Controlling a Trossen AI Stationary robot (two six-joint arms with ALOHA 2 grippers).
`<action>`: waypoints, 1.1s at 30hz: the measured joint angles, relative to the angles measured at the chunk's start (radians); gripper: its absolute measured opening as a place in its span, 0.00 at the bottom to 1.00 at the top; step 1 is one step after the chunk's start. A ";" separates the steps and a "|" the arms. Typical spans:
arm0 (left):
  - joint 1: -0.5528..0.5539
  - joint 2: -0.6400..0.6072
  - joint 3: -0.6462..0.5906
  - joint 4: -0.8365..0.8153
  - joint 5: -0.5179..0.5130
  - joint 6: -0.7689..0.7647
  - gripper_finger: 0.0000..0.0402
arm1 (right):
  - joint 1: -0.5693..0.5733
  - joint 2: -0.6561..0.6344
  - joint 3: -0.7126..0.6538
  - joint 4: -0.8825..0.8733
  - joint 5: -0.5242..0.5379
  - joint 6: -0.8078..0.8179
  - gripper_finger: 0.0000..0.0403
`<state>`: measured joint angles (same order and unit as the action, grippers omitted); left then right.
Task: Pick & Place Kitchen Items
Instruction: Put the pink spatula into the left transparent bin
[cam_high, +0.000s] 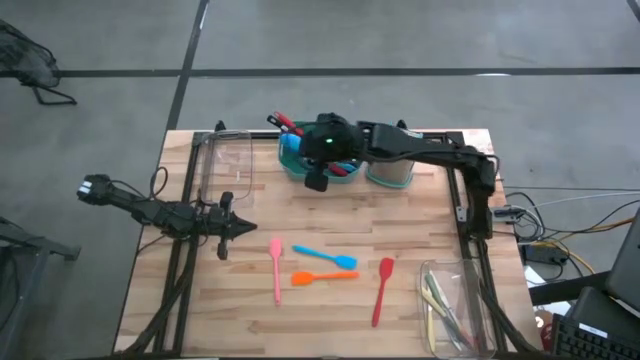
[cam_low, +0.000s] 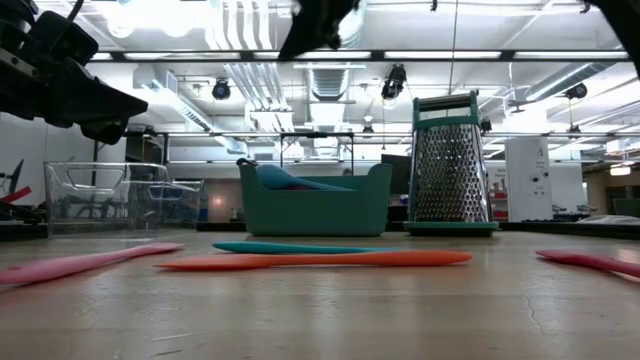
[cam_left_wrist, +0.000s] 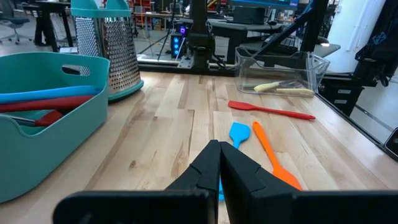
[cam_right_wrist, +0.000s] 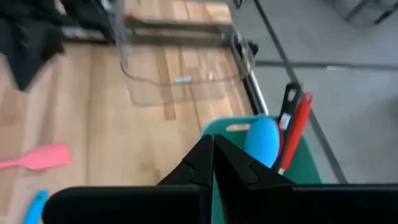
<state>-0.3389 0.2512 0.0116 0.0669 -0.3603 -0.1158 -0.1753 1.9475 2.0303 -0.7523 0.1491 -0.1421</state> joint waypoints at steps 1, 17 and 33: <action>0.000 0.000 0.000 0.000 0.000 0.000 0.03 | 0.005 -0.022 -0.007 0.001 0.000 0.000 0.02; 0.000 0.000 0.000 0.000 0.000 0.000 0.03 | 0.148 -0.553 -0.526 0.275 0.004 0.064 0.02; 0.000 0.000 0.000 0.000 0.000 0.000 0.03 | 0.195 -1.129 -1.255 0.627 0.007 0.144 0.02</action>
<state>-0.3389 0.2512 0.0116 0.0669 -0.3605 -0.1162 0.0196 0.8181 0.7755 -0.1253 0.1566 0.0017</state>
